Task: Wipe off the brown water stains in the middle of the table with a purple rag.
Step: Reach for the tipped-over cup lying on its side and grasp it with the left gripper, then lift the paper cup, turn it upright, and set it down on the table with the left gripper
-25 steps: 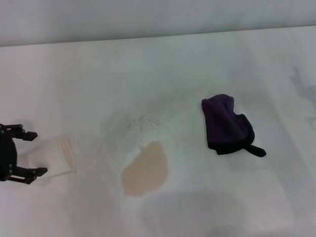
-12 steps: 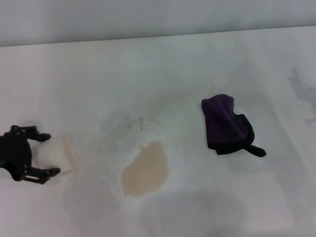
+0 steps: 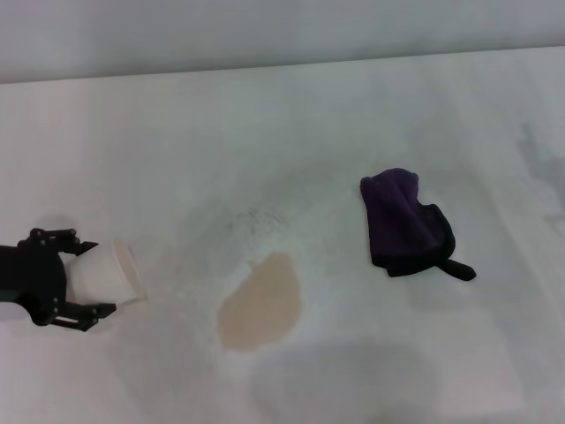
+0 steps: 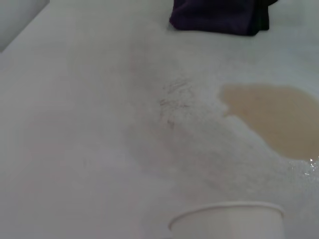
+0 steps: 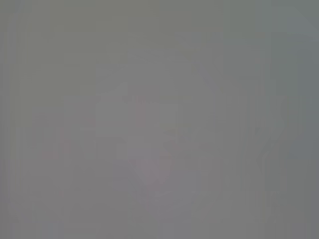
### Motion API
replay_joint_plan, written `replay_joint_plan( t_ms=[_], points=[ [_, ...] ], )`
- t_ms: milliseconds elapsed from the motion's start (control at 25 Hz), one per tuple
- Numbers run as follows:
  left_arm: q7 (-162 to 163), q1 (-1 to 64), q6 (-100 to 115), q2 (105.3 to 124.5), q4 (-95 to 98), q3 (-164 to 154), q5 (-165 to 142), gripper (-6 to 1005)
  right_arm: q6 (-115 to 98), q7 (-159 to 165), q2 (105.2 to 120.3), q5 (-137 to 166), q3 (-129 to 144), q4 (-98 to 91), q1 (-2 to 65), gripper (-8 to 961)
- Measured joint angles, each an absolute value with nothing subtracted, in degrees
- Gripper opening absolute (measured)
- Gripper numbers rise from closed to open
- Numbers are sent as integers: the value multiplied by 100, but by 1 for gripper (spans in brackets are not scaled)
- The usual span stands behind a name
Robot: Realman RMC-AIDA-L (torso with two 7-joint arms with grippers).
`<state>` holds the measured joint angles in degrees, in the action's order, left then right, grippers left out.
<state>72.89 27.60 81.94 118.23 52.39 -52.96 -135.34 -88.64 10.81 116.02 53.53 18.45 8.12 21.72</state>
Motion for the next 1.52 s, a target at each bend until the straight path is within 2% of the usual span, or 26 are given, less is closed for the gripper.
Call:
replay_joint_plan(
  t_ms=[320,560,1000,1520],
  points=[
    [7111,2714,8140,11842,5238,-5275,-13188,888,-8840,1081,11602,5353,1864,809,2204,804],
    [6988,2635,8137,11857,5213,-5144,-12449,721,-8912,1081,11597,5413,1919,774,2226,804],
    [5949,2653,7919,11883,3625,-4217,-10008,620,-9269,1031,11568,6518,2105,404,2242,804],
    [3239,2327,7306,11959,1112,-4195,-8556,622,-9416,699,11568,6720,2598,308,2235,803]
  ],
)
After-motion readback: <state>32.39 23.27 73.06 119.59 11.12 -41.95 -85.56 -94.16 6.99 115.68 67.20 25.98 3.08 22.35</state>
